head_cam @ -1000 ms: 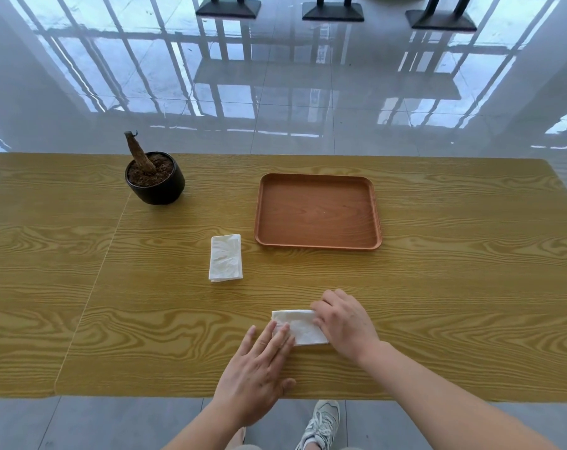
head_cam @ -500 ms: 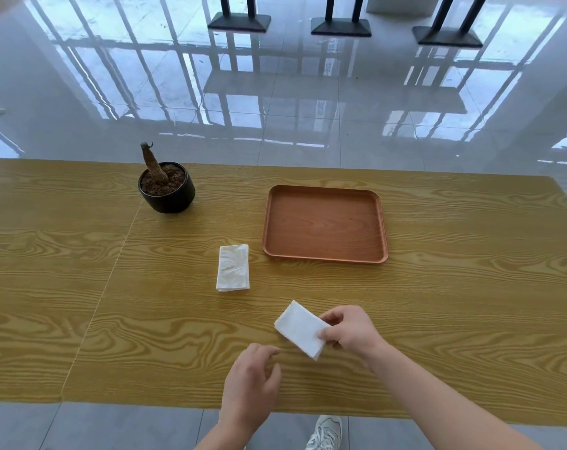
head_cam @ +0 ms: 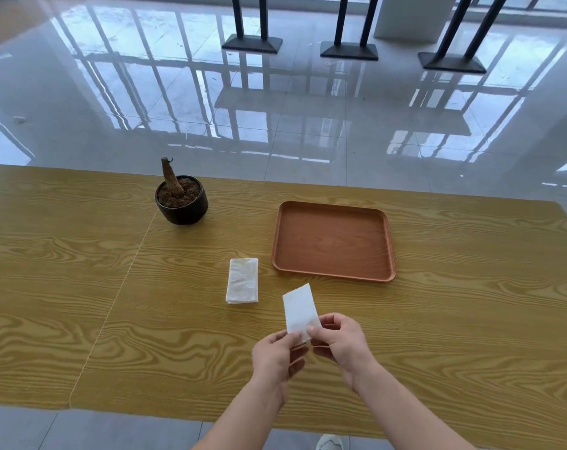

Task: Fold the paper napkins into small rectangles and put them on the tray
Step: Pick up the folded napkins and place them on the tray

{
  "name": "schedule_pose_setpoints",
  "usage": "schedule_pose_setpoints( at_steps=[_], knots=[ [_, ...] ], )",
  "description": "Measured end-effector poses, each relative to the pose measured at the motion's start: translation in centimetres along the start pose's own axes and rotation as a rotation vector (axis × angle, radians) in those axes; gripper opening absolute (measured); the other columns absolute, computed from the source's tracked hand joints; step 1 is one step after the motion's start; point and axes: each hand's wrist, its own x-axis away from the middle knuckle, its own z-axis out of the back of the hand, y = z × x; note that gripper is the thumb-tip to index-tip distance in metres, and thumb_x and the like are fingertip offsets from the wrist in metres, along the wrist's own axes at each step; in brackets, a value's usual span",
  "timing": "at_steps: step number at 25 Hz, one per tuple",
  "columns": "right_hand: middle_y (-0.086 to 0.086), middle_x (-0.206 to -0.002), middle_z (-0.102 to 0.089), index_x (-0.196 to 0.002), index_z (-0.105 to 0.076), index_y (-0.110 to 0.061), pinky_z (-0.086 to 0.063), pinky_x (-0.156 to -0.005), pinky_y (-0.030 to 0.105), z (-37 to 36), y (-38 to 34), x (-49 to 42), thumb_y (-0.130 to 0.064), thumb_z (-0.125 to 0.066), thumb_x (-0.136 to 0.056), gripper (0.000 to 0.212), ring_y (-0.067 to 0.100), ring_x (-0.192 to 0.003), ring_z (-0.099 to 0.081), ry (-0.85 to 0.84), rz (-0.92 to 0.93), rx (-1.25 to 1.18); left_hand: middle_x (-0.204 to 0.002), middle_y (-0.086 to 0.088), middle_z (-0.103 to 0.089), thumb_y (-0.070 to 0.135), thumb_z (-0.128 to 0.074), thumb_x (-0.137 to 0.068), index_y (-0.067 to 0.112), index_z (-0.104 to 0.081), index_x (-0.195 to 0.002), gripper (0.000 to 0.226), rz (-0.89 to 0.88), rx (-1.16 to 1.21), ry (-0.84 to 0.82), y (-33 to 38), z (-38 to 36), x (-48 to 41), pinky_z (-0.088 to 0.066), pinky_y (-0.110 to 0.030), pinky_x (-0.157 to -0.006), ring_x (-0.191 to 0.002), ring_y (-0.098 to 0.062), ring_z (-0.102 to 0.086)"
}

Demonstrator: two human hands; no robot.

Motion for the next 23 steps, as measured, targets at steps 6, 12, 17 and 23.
schedule_pose_setpoints(
  at_steps=[6,12,17,23],
  knots=[
    [0.009,-0.087,-0.077,-0.099,-0.073,-0.007,-0.056,-0.065,0.034,-1.3,-1.5,-0.8,-0.027,-0.077,-0.086,0.025,0.020,-0.074,-0.071,-0.170,-0.044,0.001,-0.082,-0.010,-0.077,0.005,-0.069,-0.083,0.004,-0.067,-0.089,0.006,-0.278,-0.171,0.105,1.7,2.6,0.7,-0.055,-0.032,-0.063,-0.072,-0.021,-0.075],
    [0.012,-0.093,-0.078,-0.096,-0.073,-0.005,-0.060,-0.068,0.035,-6.0,-4.4,-3.2,-0.020,-0.074,-0.090,0.016,0.024,-0.082,-0.075,-0.250,0.011,0.103,-0.083,-0.024,-0.072,0.000,-0.066,-0.080,-0.001,-0.064,-0.085,0.006,-0.381,-0.264,0.109,4.6,5.9,0.7,-0.051,-0.023,-0.052,-0.059,-0.020,-0.068],
    [0.001,-0.074,-0.072,-0.087,-0.073,-0.006,-0.051,-0.055,0.027,-9.4,-6.0,-5.7,-0.022,-0.075,-0.088,0.016,0.014,-0.062,-0.060,-0.147,0.081,0.229,-0.083,-0.016,-0.077,0.011,-0.070,-0.087,0.003,-0.068,-0.090,0.009,-0.299,-0.106,0.185,6.9,7.2,-1.3,-0.054,-0.031,-0.057,-0.065,-0.022,-0.071],
    [-0.004,-0.066,-0.065,-0.078,-0.071,-0.011,-0.046,-0.051,0.025,-11.8,-7.2,-9.1,-0.020,-0.077,-0.085,0.012,0.011,-0.056,-0.053,-0.049,0.144,0.374,-0.082,-0.010,-0.077,0.012,-0.072,-0.088,0.007,-0.070,-0.089,0.006,-0.237,0.002,0.310,8.9,6.8,-4.5,-0.055,-0.032,-0.056,-0.064,-0.020,-0.071]
  ],
)
